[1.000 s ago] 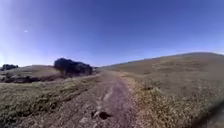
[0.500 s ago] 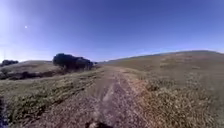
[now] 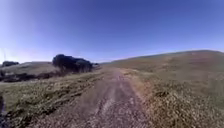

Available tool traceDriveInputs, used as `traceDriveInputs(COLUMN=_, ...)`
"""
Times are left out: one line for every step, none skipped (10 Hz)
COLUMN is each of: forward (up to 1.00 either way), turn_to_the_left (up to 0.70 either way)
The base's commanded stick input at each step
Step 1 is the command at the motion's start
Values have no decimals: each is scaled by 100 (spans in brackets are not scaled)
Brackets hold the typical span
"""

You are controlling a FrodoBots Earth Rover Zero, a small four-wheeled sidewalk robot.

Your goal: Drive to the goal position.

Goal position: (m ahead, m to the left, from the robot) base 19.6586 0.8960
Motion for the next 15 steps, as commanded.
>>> traceDriveInputs(forward=70, turn_to_the_left=0)
traceDriveInputs(forward=70, turn_to_the_left=0)
traceDriveInputs(forward=70, turn_to_the_left=0)
traceDriveInputs(forward=70, turn_to_the_left=0)
traceDriveInputs(forward=70, turn_to_the_left=0)
traceDriveInputs(forward=70, turn_to_the_left=0)
traceDriveInputs(forward=70, turn_to_the_left=0)
traceDriveInputs(forward=70, turn_to_the_left=0)
traceDriveInputs(forward=70, turn_to_the_left=0)
traceDriveInputs(forward=70, turn_to_the_left=0)
traceDriveInputs(forward=70, turn_to_the_left=0)
traceDriveInputs(forward=70, turn_to_the_left=0)
traceDriveInputs(forward=70, turn_to_the_left=0)
traceDriveInputs(forward=70, turn_to_the_left=0)
traceDriveInputs(forward=70, turn_to_the_left=0)
